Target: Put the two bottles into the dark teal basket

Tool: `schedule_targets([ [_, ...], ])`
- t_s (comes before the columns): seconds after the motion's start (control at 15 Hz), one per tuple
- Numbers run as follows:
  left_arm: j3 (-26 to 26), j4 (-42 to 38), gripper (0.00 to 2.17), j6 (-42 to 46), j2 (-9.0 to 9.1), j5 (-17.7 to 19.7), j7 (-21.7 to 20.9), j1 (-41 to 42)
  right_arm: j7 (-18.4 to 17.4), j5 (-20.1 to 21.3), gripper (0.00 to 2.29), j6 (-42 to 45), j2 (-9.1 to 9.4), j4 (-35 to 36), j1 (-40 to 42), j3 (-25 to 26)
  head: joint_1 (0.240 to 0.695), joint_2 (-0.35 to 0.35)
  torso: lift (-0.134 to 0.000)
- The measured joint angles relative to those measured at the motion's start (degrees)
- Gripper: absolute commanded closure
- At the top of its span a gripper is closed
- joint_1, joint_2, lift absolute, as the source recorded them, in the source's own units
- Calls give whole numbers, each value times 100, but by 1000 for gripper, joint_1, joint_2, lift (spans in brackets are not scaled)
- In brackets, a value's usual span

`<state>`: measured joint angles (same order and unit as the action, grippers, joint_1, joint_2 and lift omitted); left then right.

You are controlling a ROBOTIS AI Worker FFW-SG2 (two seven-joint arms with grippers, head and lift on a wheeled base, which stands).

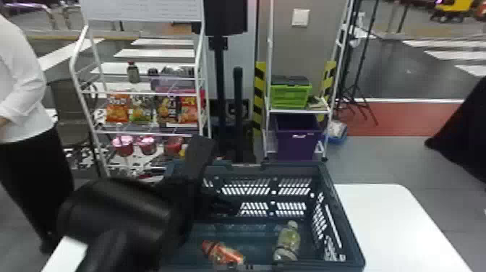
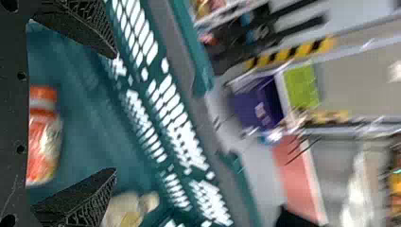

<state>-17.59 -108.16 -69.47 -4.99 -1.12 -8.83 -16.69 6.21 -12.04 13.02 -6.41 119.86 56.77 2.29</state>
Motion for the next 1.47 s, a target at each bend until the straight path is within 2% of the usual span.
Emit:
schedule_targets([
  [0.13, 368, -1099, 66, 446, -174, 282, 505, 915, 3, 0, 19, 131, 6, 48, 60, -2, 499, 0, 0],
  [0.2, 546, -1631, 70, 939, -275, 399, 753, 1463, 3, 0, 19, 222, 12, 69, 96, -7, 499, 0, 0],
  [0.33, 890, -2559, 70, 2577, -465, 496, 1092, 2683, 3, 6, 19, 407, 16, 125, 173, -17, 499, 0, 0],
  [0.47, 1238, -3400, 70, 3407, -519, 555, 1232, 3968, 16, 10, 22, 679, 18, 139, 263, -30, 499, 0, 0],
  [0.6, 1393, -3692, 70, 4554, -507, 554, 1384, 5101, 111, 20, 22, 1010, 28, 135, 344, -42, 499, 0, 0],
  [0.67, 1409, -3678, 70, 5270, -491, 538, 1510, 5573, 186, 29, 22, 1161, 42, 138, 382, -44, 499, 0, 0],
  [0.8, 1384, -3338, 70, 7229, -397, 455, 1738, 6530, 350, 78, 22, 1338, 77, 198, 451, -44, 499, 0, 0],
  [0.87, 1362, -3078, 70, 8162, -302, 396, 1763, 6915, 367, 122, 22, 1351, 80, 231, 470, -44, 499, 0, 0],
  [1.0, 1342, -2502, 70, 9493, -121, 320, 1776, 7465, 453, 197, 26, 1322, 81, 265, 489, -47, 499, 0, 0],
  [1.13, 1283, -1903, 63, 10090, -52, 232, 1951, 7729, 532, 260, 26, 1287, 86, 296, 496, -51, 499, 0, 0],
  [1.33, 1188, -1254, 60, 10294, 43, 124, 2047, 7779, 589, 385, 26, 1167, 81, 388, 537, -52, 499, 0, 0],
  [1.47, 1168, -1127, 60, 10336, 99, 75, 2043, 7778, 641, 430, 26, 1066, 82, 456, 577, -53, 499, 0, 0],
])
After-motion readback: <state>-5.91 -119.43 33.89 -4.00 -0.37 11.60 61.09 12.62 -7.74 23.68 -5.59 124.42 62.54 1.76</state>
